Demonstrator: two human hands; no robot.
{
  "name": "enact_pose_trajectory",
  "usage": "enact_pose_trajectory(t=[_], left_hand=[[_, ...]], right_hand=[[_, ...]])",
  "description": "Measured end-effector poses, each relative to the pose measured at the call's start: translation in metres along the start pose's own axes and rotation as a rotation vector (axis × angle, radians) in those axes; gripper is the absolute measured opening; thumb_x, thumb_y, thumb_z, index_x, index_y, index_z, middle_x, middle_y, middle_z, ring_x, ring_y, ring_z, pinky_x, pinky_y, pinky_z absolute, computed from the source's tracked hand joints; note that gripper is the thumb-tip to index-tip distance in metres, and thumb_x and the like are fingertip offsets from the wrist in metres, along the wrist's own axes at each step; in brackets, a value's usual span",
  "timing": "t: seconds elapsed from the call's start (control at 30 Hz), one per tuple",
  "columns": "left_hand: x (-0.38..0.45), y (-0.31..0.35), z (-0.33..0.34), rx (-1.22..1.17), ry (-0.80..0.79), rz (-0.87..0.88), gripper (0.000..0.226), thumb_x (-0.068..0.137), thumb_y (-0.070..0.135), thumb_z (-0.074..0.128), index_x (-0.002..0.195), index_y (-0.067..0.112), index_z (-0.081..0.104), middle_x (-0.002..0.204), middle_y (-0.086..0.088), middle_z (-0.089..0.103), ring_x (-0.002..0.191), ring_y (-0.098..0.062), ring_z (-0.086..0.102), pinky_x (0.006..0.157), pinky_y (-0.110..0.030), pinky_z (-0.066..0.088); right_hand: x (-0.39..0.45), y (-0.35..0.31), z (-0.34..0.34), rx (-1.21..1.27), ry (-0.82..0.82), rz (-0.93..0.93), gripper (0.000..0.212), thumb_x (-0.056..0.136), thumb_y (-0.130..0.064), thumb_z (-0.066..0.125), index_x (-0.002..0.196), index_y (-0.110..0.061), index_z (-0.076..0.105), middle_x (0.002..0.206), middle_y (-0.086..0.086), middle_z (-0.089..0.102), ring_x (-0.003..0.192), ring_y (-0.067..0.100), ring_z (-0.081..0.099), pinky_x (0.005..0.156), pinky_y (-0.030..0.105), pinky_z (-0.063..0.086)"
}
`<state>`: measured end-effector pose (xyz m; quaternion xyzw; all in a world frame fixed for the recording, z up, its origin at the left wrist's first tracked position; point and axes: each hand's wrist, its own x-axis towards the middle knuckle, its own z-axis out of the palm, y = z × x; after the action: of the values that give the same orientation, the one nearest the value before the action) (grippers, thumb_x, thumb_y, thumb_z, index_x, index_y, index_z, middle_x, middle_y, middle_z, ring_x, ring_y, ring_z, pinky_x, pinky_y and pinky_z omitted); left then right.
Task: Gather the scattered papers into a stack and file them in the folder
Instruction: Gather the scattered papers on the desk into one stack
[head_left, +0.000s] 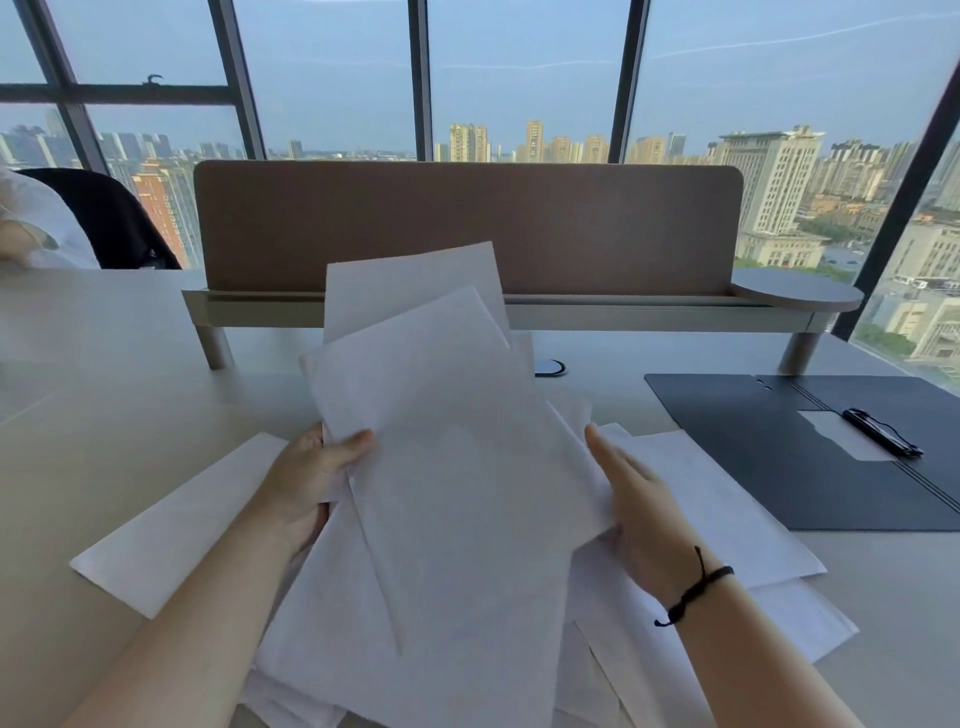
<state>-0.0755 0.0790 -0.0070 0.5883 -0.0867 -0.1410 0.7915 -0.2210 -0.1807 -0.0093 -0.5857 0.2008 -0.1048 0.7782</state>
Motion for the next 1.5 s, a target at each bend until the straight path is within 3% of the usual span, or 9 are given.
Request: enact_pose_trajectory(t=[0.23,0.37,0.47,0.6,0.77,0.9,1.17,1.37,1.5], left_hand=[[0.001,-0.001,0.004,-0.041,-0.088,0.130,0.037,0.087,0.004,0.063,0.124,0.011,0.065,0.118,-0.011,0.074,0.105,-0.027,0.072,0.091,-0.040,0.058],[0.001,-0.004,0.000,0.053,-0.192,0.087,0.077,0.054,0.029,0.094,0.124,0.008,0.067,0.120,-0.011,0.074,0.111,-0.028,0.070,0.086,-0.031,0.059],[-0.001,-0.003,0.005,0.088,-0.122,0.084,0.038,0.082,0.006,0.073,0.120,0.006,0.068,0.112,-0.011,0.076,0.103,-0.025,0.073,0.076,-0.025,0.060],[-0.001,-0.004,0.009,0.031,-0.084,0.077,0.032,0.088,0.003,0.065,0.121,0.005,0.067,0.113,-0.015,0.075,0.099,-0.030,0.074,0.076,-0.035,0.062],[-0.008,0.000,0.011,0.115,-0.184,0.043,0.083,0.043,0.045,0.097,0.114,0.010,0.072,0.113,-0.014,0.075,0.102,-0.033,0.073,0.078,-0.037,0.061],[-0.015,0.002,0.014,0.087,-0.258,-0.128,0.030,0.077,0.019,0.076,0.106,0.010,0.077,0.112,-0.018,0.075,0.101,-0.036,0.073,0.082,-0.043,0.061],[-0.020,-0.002,0.034,0.358,-0.274,-0.149,0.022,0.089,0.004,0.066,0.110,0.002,0.073,0.108,-0.018,0.076,0.092,-0.028,0.075,0.081,-0.036,0.060],[-0.025,0.024,0.040,0.156,0.014,0.077,0.018,0.089,0.004,0.066,0.104,0.011,0.075,0.096,-0.006,0.080,0.100,-0.027,0.073,0.080,-0.035,0.057],[-0.039,0.069,0.057,0.081,0.117,0.343,0.017,0.089,0.007,0.069,0.093,0.022,0.074,0.086,0.010,0.080,0.084,-0.010,0.076,0.080,-0.031,0.057]], right_hand=[[-0.012,-0.008,-0.001,0.046,-0.279,0.120,0.044,0.083,-0.022,0.075,0.120,-0.001,0.068,0.116,0.021,0.073,0.101,0.035,0.073,0.078,0.042,0.061],[-0.015,-0.013,-0.014,-0.044,-0.328,0.141,0.042,0.075,-0.019,0.073,0.113,-0.003,0.072,0.114,0.021,0.074,0.097,0.034,0.075,0.073,0.039,0.062],[-0.015,-0.014,-0.014,-0.054,-0.346,0.133,0.042,0.078,-0.024,0.078,0.115,-0.006,0.074,0.120,0.018,0.073,0.107,0.033,0.072,0.084,0.042,0.061],[-0.013,-0.009,0.000,-0.060,-0.256,0.114,0.049,0.077,-0.035,0.071,0.117,-0.007,0.072,0.112,0.014,0.076,0.100,0.030,0.074,0.084,0.041,0.060],[-0.015,-0.010,0.006,-0.015,-0.256,0.074,0.038,0.076,-0.026,0.070,0.108,-0.006,0.074,0.104,0.016,0.078,0.086,0.028,0.076,0.073,0.037,0.063],[-0.013,-0.013,0.003,0.091,-0.233,0.051,0.040,0.078,-0.024,0.069,0.114,-0.006,0.071,0.108,0.018,0.077,0.090,0.032,0.076,0.073,0.041,0.062],[-0.010,-0.006,0.006,-0.087,-0.197,0.065,0.021,0.091,-0.007,0.066,0.110,-0.003,0.072,0.106,0.018,0.077,0.094,0.035,0.075,0.083,0.046,0.061],[-0.018,-0.027,0.014,-0.021,-0.219,-0.061,0.025,0.094,-0.005,0.059,0.116,-0.002,0.071,0.114,0.024,0.073,0.095,0.036,0.072,0.085,0.048,0.061],[-0.034,-0.075,0.041,-0.085,-0.191,-0.344,0.015,0.095,-0.008,0.061,0.103,-0.009,0.074,0.093,0.012,0.078,0.081,0.028,0.073,0.073,0.041,0.062]])
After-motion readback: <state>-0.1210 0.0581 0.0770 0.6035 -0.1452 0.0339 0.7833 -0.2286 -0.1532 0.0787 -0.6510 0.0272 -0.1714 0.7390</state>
